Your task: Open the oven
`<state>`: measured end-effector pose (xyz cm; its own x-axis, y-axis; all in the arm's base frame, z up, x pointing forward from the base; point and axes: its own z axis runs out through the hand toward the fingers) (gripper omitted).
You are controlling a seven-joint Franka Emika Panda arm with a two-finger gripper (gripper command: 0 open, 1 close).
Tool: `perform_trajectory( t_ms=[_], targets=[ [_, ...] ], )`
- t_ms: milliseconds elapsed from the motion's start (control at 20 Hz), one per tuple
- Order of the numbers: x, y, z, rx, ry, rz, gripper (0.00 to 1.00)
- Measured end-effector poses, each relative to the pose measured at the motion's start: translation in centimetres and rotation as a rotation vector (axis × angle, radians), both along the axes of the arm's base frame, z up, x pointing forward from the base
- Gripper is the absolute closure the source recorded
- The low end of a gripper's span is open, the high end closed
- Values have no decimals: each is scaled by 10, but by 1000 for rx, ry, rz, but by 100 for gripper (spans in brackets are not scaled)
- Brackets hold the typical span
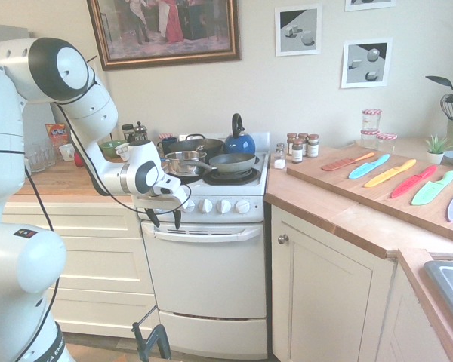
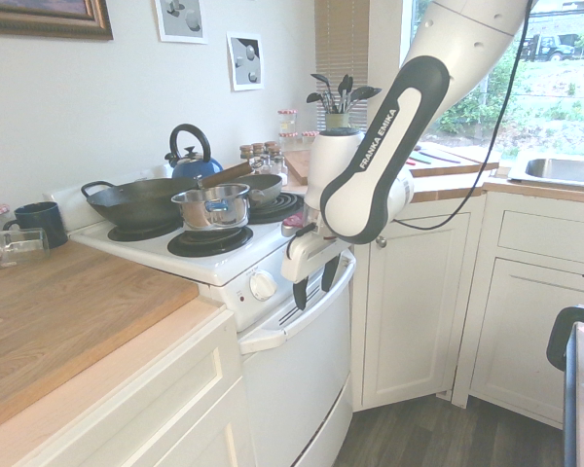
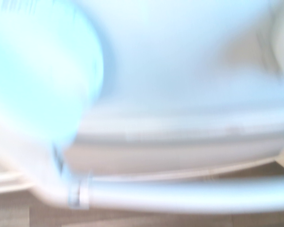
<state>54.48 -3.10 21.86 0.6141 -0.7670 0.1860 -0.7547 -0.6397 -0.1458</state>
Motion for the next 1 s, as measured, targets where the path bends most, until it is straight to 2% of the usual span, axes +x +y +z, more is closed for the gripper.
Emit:
perform_trajectory(
  t_ms=[500, 750, 900, 1000],
  targets=[
    [32, 4, -52, 1, -8, 11, 0],
    [23, -34, -59, -6, -26, 11, 0],
    [9, -57, -62, -28, -71, 31, 0],
    [-7, -71, -70, -32, -66, 37, 0]
  ],
)
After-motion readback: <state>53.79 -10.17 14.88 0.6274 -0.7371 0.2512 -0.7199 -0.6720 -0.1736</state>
